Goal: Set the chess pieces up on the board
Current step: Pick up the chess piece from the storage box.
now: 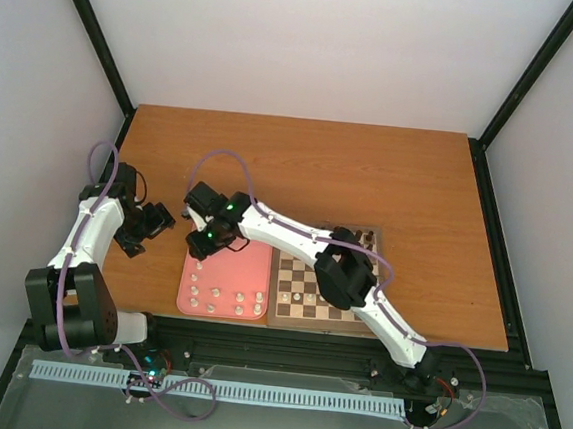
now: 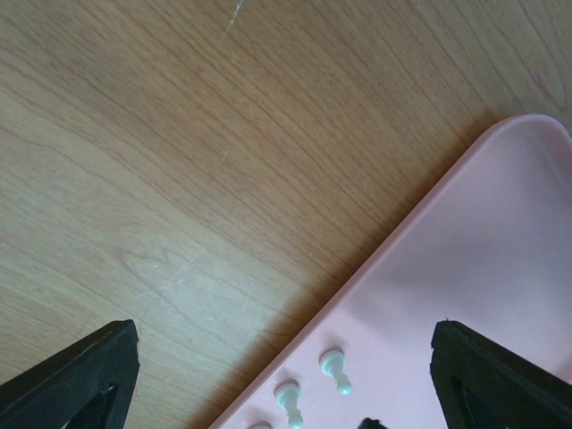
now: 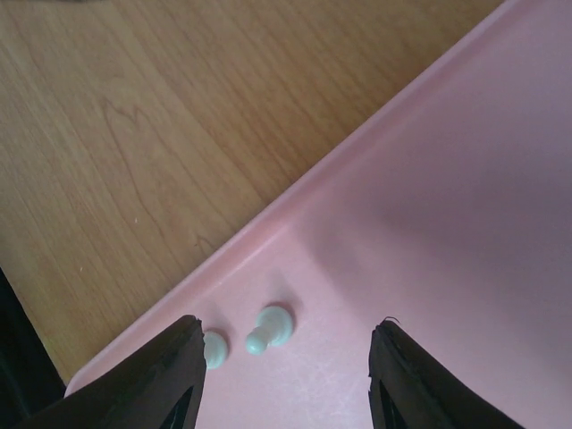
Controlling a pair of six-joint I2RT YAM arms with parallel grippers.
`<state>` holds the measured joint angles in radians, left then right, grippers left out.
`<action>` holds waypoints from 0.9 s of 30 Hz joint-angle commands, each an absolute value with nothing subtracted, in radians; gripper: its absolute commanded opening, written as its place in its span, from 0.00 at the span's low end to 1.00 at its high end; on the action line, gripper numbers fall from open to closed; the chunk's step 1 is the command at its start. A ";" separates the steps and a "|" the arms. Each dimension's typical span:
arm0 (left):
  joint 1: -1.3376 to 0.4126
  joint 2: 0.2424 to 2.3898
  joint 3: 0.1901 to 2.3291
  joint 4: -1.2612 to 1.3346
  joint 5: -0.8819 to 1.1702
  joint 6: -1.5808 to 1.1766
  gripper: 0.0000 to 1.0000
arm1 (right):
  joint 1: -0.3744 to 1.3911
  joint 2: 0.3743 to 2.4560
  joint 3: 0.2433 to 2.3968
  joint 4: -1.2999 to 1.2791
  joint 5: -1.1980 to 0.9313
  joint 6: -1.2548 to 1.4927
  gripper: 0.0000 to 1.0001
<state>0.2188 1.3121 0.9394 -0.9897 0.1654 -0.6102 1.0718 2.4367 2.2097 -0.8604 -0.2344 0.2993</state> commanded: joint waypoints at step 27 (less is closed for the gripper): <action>0.225 1.319 0.955 -0.971 0.174 -0.623 1.00 | 1.097 2.591 2.359 -0.983 -0.316 0.266 0.25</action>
<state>0.2188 1.3136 0.9394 -0.9859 0.1665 -0.6102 1.0866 2.5721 2.3302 -0.9550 -0.3092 0.2710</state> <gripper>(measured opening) 0.998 0.284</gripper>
